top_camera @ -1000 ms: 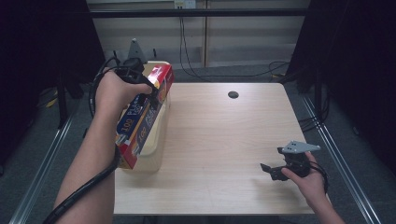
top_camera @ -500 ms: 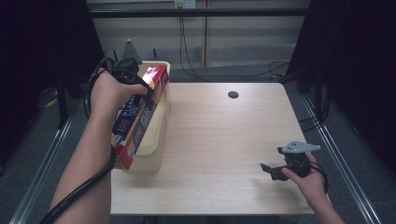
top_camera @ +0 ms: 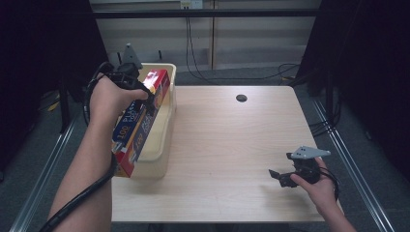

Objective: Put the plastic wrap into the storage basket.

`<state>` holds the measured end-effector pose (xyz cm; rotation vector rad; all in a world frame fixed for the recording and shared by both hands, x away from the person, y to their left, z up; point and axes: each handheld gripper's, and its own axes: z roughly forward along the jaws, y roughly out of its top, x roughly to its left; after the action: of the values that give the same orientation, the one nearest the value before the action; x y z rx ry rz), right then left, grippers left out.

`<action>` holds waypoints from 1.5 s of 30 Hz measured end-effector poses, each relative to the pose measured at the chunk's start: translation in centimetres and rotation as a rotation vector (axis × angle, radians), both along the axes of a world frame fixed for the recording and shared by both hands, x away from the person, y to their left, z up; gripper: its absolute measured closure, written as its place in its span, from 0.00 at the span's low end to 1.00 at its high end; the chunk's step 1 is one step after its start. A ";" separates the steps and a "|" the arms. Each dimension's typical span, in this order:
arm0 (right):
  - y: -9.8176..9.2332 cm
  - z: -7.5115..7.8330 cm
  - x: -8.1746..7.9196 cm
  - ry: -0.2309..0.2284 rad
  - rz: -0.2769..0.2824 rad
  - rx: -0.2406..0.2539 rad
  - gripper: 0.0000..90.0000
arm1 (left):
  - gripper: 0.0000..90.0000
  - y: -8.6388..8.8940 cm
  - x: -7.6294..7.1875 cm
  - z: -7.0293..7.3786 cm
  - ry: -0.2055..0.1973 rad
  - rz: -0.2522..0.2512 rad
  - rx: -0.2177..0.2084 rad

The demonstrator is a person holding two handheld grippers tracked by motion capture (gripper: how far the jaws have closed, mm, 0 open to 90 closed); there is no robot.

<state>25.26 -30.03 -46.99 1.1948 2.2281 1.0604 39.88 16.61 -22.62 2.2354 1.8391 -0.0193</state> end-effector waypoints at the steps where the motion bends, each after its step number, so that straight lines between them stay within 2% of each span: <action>1: 0.0 0.0 0.0 -0.001 0.000 0.000 0.06 | 0.45 0.1 0.0 0.0 0.004 0.000 -0.002; 5: 0.0 0.0 0.0 0.000 0.001 0.000 0.06 | 0.45 0.3 0.1 -0.3 0.006 0.006 0.011; 11: 0.0 0.0 0.1 -0.001 0.007 0.001 0.06 | 0.45 0.7 0.2 -0.7 0.005 0.029 0.000; 14: 0.0 0.0 0.0 0.000 0.001 -0.002 0.06 | 0.45 0.9 0.3 -1.1 0.012 0.041 0.008; 17: 0.0 0.0 0.0 0.004 0.005 0.001 0.06 | 0.45 1.1 0.4 -1.5 0.022 0.052 -0.007; 21: 0.0 -0.1 0.1 0.005 0.005 0.002 0.06 | 0.45 1.3 0.5 -2.0 0.020 0.047 0.003; 40: 0.1 -0.1 0.0 0.010 0.007 0.004 0.06 | 0.45 2.0 0.8 -4.1 0.049 0.061 -0.016; 45: 0.1 -0.1 0.0 0.009 0.008 0.003 0.06 | 0.45 2.1 1.0 -4.6 0.053 0.058 -0.009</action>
<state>25.27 -29.93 -47.08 1.1949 2.2412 1.0635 40.84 18.74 -27.25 2.1945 1.9263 -0.0763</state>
